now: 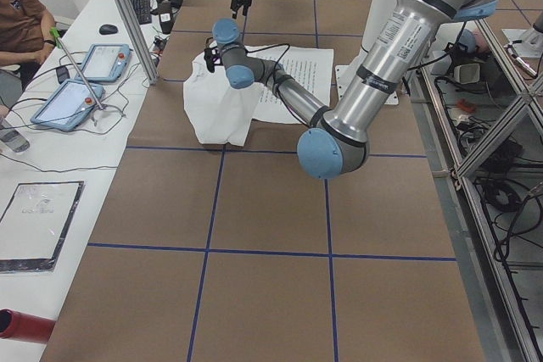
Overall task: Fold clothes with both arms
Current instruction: 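Fold the other sleeve across the shirt body with the left gripper, then release the sleeve with the left gripper while the right gripper moves to the hem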
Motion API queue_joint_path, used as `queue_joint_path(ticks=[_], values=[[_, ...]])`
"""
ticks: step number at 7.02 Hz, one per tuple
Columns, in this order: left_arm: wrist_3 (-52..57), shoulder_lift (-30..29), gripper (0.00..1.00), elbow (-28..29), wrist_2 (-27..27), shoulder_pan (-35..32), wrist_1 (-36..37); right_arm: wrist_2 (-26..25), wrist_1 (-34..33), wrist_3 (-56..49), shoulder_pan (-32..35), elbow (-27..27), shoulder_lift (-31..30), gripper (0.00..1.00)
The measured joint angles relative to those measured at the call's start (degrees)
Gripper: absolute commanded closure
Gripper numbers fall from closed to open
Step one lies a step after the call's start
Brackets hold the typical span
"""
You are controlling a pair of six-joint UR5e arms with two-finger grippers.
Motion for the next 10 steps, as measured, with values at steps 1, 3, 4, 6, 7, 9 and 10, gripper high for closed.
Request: queue_joint_path(ticks=[1, 3, 4, 6, 7, 9, 10], values=[[-4.53, -4.52, 1.00, 1.60, 5.15, 3.93, -2.14, 0.27, 0.01, -1.52, 0.49, 1.40, -1.92, 0.01], [-11.20, -15.53, 1.00, 12.49, 19.38, 12.33, -9.95, 0.47, 0.01, -3.05, 1.11, 5.05, -5.97, 0.01], [-12.34, -21.14, 1.00, 19.83, 25.50, 15.90, -13.21, 0.46, 0.01, -4.40, 1.38, 6.21, -7.64, 0.00], [-12.84, -28.24, 1.00, 31.27, 32.85, 19.13, -19.16, 0.42, 0.01, -5.45, 1.64, 7.52, -9.66, 0.00], [-12.88, -29.81, 1.00, 34.79, 34.92, 19.62, -21.55, 0.38, 0.01, -5.59, 1.67, 8.06, -10.52, 0.00], [-12.88, -30.91, 0.36, 37.87, 36.98, 20.32, -23.76, 0.21, 0.01, -5.65, 1.67, 8.53, -11.35, 0.00], [-12.86, -31.07, 0.35, 38.51, 38.09, 20.97, -24.99, 0.03, 0.03, -5.64, 1.63, 8.64, -11.72, 0.00]])
